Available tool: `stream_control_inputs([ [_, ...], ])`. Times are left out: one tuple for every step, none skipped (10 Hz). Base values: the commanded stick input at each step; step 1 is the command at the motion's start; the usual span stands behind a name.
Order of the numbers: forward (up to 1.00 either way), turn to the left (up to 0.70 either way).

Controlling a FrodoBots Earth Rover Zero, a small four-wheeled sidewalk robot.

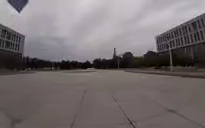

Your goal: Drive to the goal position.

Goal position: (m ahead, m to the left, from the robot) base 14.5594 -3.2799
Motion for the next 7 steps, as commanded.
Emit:
stream_control_inputs([
  [0.7, 0.0],
  [0.7, 0.0],
  [0.7, 0.0],
  [0.7, 0.0],
  [0.7, 0.0],
  [0.7, 0.0],
  [0.7, 0.0],
])
